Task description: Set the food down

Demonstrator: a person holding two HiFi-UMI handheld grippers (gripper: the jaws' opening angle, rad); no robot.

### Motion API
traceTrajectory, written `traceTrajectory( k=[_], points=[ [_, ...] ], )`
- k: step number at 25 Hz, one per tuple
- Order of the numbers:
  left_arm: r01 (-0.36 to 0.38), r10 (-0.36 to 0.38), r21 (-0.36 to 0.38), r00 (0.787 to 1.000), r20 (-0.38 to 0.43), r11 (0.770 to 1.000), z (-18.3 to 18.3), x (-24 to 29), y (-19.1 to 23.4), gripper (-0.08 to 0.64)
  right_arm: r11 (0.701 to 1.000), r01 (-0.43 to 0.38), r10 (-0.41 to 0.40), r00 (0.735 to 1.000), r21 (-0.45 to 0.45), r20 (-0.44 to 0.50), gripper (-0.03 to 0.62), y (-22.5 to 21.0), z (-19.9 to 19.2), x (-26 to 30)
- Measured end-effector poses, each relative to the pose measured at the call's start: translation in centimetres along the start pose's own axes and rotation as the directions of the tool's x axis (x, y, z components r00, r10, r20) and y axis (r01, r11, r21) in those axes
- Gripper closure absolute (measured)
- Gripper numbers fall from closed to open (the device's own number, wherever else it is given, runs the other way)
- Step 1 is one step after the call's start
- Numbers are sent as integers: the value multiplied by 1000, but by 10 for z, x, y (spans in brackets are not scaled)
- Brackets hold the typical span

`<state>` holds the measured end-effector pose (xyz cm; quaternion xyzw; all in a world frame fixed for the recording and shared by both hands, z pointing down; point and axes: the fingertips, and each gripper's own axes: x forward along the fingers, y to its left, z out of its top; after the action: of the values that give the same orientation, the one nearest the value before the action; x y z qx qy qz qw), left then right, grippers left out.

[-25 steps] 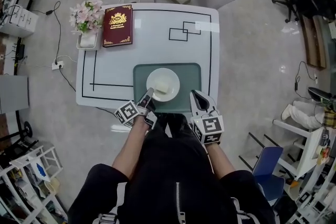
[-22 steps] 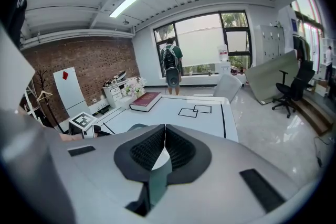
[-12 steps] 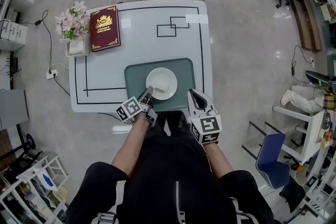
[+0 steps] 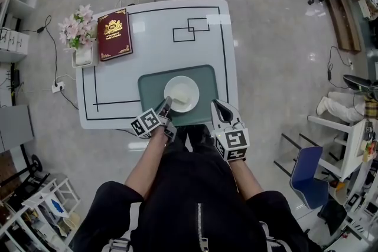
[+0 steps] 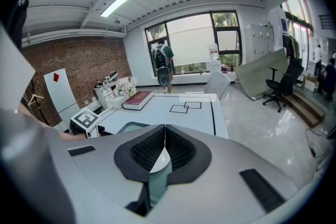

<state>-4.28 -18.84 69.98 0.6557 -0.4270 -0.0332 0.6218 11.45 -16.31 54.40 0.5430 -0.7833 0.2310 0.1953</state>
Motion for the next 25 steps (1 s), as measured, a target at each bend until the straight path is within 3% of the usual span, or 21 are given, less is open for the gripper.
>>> traceTrajectory(
  k=[8, 13, 25],
  points=[
    [-60, 63, 145, 998, -18, 988, 2, 1, -6, 545, 1000, -11, 11, 1000, -2, -11, 583, -1, -1, 6],
    [-120, 131, 239, 991, -30, 964, 1, 3, -2, 534, 1000, -13, 13, 1000, -2, -11, 583, -2, 1, 6],
    [-229, 236, 331, 972, 18, 916, 1, 6, 2, 502, 1000, -7, 7, 1000, 10, -21, 583, -8, -3, 4]
  ],
)
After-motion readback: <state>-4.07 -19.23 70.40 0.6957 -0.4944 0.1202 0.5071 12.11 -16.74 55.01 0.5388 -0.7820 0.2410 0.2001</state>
